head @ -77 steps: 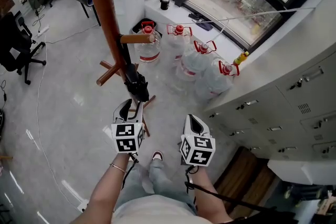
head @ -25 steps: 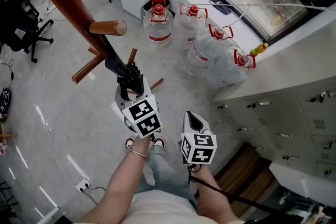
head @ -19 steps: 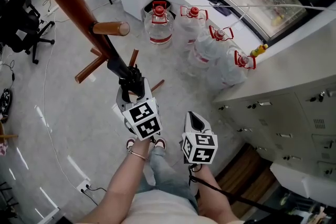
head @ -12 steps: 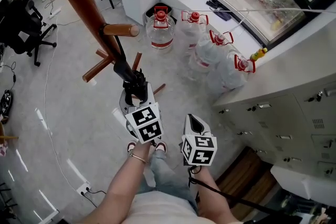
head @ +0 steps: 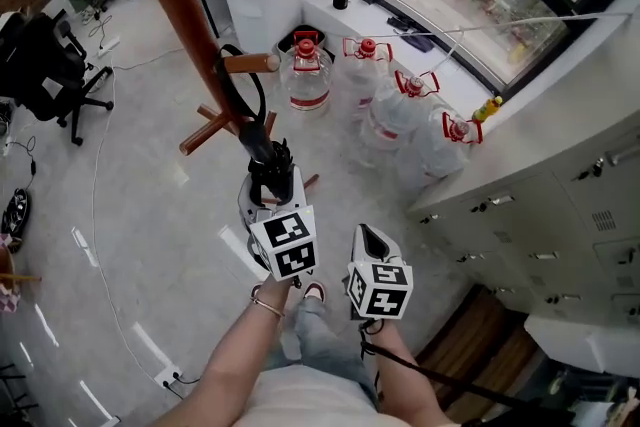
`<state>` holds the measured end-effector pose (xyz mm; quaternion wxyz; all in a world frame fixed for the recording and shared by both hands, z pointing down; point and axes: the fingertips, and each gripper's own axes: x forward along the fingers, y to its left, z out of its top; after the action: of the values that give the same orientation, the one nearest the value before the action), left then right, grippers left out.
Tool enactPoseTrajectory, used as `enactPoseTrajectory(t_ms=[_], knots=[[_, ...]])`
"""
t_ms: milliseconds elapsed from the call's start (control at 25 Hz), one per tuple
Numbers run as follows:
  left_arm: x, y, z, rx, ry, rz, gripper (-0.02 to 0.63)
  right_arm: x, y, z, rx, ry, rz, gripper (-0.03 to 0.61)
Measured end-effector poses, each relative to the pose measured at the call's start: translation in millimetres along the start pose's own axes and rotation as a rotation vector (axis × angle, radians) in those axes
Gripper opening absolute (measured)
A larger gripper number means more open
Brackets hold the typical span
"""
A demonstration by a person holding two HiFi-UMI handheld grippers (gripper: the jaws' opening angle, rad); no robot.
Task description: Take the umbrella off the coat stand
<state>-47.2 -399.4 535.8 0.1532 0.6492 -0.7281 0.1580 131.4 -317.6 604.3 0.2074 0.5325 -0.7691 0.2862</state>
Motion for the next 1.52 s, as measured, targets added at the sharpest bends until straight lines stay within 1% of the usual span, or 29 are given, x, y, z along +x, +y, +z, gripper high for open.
enactPoseTrajectory(t_ms=[280, 520, 840, 1160, 1520], knots=[[-17.3, -4.8, 19.0, 0.056, -0.041, -0.032, 0.242, -13.0, 2.9, 2.1, 0.02, -0.033, -0.015, 0.005], [-33.4, -9.3, 35.8, 0.075, -0.076, -0.067, 0.242, -23.1, 9.9, 5.4, 0.021, -0.054, -0.02, 0.005], [-47.1, -19.5, 48.9, 0.121, -0.091, -0.116, 0.242, -38.0, 4.9, 16.5, 0.035, -0.098, -0.052, 0.005], [-60.5, -36.1, 69.9, 0.142, -0.144, -0.164, 0.242, -56.0, -8.3, 26.9, 0.057, -0.146, -0.101, 0.005], [-79.0, -53.1, 83.7, 0.159, -0.178, -0.243, 0.242, -84.2, -30.3, 34.7, 0.095, -0.202, -0.188, 0.005]])
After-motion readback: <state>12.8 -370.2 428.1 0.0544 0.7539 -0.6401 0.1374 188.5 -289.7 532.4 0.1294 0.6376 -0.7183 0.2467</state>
